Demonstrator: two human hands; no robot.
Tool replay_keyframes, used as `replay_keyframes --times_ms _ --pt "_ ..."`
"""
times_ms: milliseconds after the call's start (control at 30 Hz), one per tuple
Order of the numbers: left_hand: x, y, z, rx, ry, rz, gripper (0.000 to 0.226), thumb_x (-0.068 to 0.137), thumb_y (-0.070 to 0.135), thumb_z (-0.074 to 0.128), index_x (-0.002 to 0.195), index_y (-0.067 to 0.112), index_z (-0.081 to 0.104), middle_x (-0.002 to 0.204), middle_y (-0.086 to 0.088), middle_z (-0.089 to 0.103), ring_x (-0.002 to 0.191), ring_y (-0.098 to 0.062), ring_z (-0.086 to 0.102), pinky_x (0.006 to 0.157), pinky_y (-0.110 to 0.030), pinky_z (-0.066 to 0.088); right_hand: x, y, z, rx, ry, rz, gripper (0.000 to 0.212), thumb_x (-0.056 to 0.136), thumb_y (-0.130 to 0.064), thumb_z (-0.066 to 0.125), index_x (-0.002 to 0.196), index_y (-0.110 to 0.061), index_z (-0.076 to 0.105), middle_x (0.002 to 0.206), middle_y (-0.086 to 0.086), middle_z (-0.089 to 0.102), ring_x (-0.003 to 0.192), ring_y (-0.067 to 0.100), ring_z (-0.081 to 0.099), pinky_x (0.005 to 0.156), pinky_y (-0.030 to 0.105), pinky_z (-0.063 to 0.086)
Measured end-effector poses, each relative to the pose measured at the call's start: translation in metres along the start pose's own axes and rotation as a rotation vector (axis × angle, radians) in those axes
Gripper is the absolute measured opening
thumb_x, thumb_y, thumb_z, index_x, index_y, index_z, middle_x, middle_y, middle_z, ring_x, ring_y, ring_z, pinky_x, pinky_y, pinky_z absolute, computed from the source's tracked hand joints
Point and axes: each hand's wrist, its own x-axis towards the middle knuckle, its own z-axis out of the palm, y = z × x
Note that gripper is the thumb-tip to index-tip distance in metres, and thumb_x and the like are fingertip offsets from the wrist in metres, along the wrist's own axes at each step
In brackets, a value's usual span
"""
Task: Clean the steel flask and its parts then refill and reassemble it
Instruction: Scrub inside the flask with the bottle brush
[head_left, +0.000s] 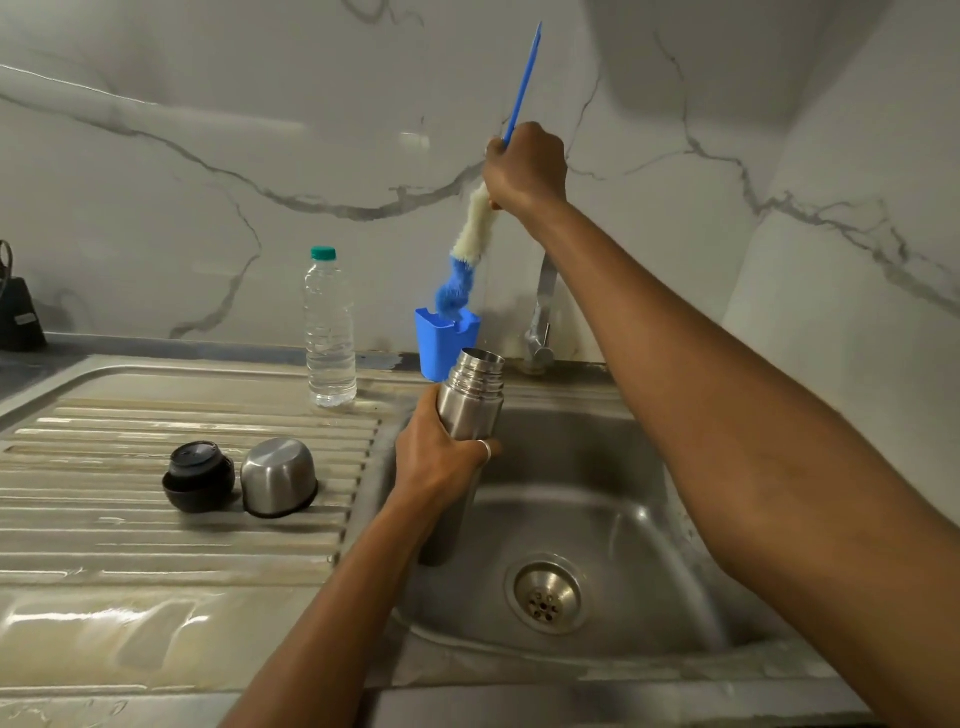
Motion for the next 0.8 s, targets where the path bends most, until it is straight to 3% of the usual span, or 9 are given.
replay_keyframes --times_ms 200,433,800 --pt "0.001 0.0 0.001 -0.005 0.003 -0.004 0.064 0.069 0.019 0.09 0.119 0.025 0.051 0.104 0.002 0.064 0.093 -0.019 0.062 0.079 -0.035 0.051 -0.003 -0.005 -0.006 0.002 0.026 -0.028 0.033 0.107 -0.026 0.042 0.114 -0.004 0.065 0.111 0.008 0.071 0.093 0.023 0.073 0.086 0.033 0.058" --pt "0.001 0.0 0.001 -0.004 0.006 -0.004 0.063 0.068 0.019 0.091 0.118 0.024 0.052 0.104 0.002 0.064 0.092 -0.02 0.062 0.08 -0.037 0.051 -0.01 -0.004 -0.009 -0.011 0.012 -0.054 0.032 0.108 -0.025 0.043 0.117 -0.003 0.063 0.114 0.008 0.07 0.1 0.021 0.07 0.087 0.029 0.056" --pt "-0.002 0.003 0.0 -0.006 -0.011 -0.013 0.062 0.071 0.017 0.09 0.12 0.021 0.052 0.106 0.0 0.063 0.09 -0.017 0.06 0.069 -0.029 0.044 -0.02 -0.001 -0.01 0.011 -0.009 -0.04 0.032 0.108 -0.026 0.044 0.117 -0.002 0.063 0.115 0.007 0.069 0.103 0.02 0.068 0.087 0.028 0.055"
